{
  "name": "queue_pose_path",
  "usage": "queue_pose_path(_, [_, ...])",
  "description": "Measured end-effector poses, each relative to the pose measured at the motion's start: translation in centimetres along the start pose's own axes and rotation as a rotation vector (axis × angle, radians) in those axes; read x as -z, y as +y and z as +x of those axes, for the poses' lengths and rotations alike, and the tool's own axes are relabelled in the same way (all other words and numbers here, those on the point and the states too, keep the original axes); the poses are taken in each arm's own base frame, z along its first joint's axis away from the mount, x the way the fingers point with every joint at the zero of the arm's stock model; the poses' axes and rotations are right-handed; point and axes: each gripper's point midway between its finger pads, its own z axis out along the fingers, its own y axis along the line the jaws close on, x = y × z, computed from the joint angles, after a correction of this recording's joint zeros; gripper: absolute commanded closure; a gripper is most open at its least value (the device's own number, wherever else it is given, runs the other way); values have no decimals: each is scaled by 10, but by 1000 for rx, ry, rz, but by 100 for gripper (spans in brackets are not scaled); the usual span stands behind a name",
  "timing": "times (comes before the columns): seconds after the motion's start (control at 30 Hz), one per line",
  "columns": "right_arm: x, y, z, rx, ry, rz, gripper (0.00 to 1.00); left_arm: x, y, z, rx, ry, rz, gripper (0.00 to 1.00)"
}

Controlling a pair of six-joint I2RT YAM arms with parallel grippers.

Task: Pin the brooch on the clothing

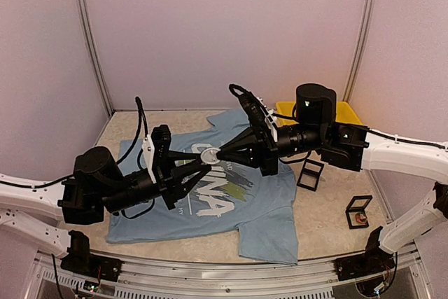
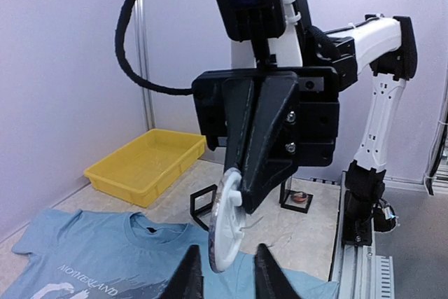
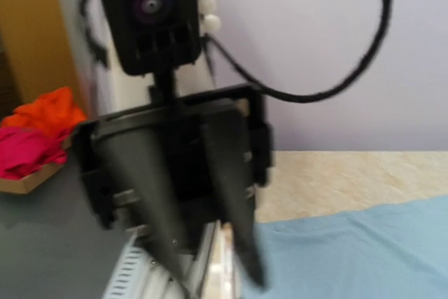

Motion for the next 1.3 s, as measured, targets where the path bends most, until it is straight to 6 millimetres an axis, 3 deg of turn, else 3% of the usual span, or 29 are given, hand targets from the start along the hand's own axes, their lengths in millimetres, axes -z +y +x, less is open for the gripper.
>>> queue_pose_path(0.07, [3,-12,4,-18,6,57,100,-1,12,6,17,25,-64,41])
queue_pose_path(0.2, [30,-65,34,-125,34,241,100,-1,56,30,101,108,-232,38])
queue_pose_path(0.27, [48,-94,64,-208,59,344,100,5,95,52,169,167,-365,38])
queue_pose_path(0.37, [67,-129,111,-313,113,471,100,21,139,87,260,232,-520,40])
queue_pose_path(0.5, [82,-153,171,-420,186,568,100,39,166,148,314,379,-633,34])
queue_pose_path(0.63, [92,-170,205,-477,232,629,100,16,150,192,247,542,-551,23])
queue_pose_path(0.83, [107,-179,225,-502,240,688,100,-73,91,226,-16,677,-252,22])
queue_pose_path(0.93, [120,-186,229,-517,224,723,100,-107,78,249,-91,720,-149,27])
queue_pose_path(1.03, [131,-192,231,-528,207,753,100,-121,78,275,-100,764,-83,30])
queue_pose_path(1.13, [137,-195,233,-536,200,771,100,-117,81,299,-73,812,-26,29])
queue_pose_path(1.3, [142,-195,238,-546,196,785,100,-110,77,316,-50,852,33,22])
